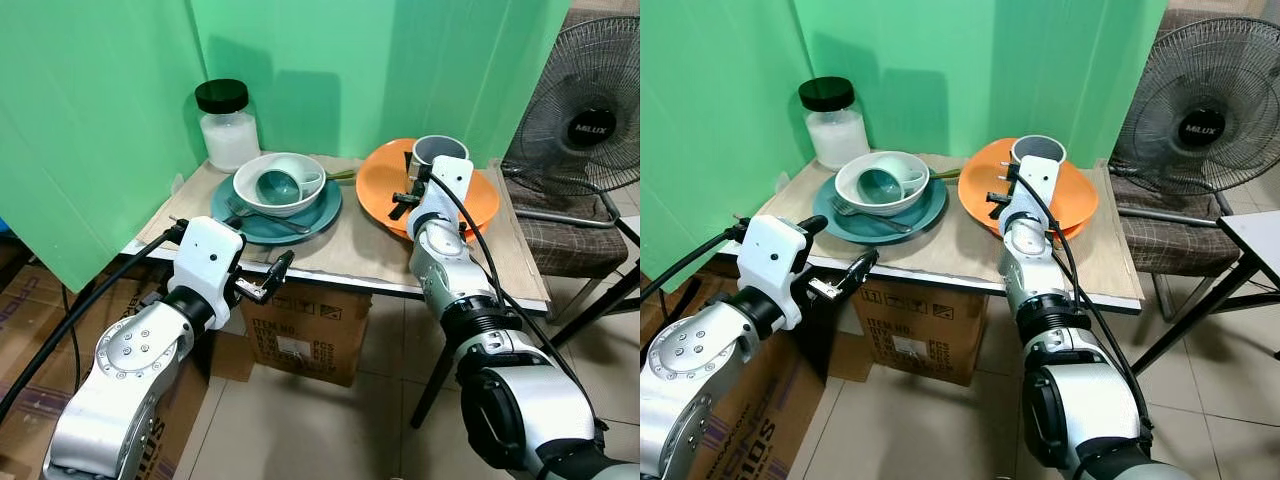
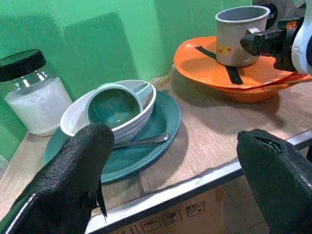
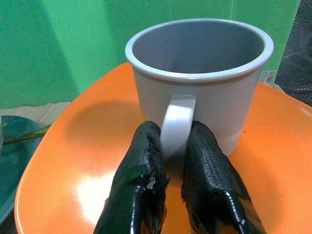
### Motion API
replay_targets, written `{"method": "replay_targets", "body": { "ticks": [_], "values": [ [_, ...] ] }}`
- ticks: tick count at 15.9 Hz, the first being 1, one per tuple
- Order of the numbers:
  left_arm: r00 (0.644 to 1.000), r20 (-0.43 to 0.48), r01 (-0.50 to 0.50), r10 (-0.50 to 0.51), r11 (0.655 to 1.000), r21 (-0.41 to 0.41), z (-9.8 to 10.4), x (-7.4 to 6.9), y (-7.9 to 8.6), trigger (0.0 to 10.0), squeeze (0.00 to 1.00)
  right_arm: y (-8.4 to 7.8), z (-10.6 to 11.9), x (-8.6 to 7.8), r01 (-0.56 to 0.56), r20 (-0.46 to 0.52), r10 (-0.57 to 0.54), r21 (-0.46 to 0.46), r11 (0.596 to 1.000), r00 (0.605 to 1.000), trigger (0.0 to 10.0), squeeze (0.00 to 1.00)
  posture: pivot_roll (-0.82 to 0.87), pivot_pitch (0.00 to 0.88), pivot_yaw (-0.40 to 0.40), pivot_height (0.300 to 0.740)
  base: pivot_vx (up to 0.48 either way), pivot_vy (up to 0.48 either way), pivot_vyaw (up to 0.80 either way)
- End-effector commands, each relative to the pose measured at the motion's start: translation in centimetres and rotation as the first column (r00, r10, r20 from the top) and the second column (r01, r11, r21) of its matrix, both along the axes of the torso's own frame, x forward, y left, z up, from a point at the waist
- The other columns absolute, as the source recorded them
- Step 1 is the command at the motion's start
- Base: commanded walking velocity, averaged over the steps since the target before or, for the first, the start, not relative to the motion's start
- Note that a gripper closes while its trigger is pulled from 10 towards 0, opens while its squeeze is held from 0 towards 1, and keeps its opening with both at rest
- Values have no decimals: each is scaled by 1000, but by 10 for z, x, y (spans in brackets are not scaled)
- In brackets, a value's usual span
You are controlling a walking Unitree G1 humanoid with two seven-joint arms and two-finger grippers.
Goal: Setting the table
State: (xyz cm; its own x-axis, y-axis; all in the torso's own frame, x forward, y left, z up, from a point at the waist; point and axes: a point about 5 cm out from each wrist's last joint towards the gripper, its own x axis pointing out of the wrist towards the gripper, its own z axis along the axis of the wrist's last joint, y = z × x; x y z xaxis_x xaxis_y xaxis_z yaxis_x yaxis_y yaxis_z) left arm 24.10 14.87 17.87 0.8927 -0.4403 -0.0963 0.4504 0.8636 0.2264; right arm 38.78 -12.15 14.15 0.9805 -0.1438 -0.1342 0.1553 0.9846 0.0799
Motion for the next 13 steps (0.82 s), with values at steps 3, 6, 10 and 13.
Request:
{"method": "replay_targets", "body": {
  "ticks": [3,6,10,13],
  "values": [
    [1000,3,12,-12,1000,7,2,-1,-2,10000,90,0,6,3,-17,25,18,-11,1000,1000,0,0,-46,3,23,740,0,0,0],
    [1000,13,5,-5,1000,10,3,-2,-2,10000,86,-2,20,0,-65,147,68,-28,998,987,0,0,-43,1,18,740,0,0,0],
    [999,32,-27,28,1000,-4,7,-3,-3,10000,78,-14,52,-18,-101,338,69,78,992,939,0,0,-41,2,15,740,0,0,0],
    [993,71,-92,92,996,-8,11,-2,-3,10000,63,-28,76,-62,-184,452,170,-14,983,876,10000,0,-54,5,23,740,0,0,0]
  ]
}}
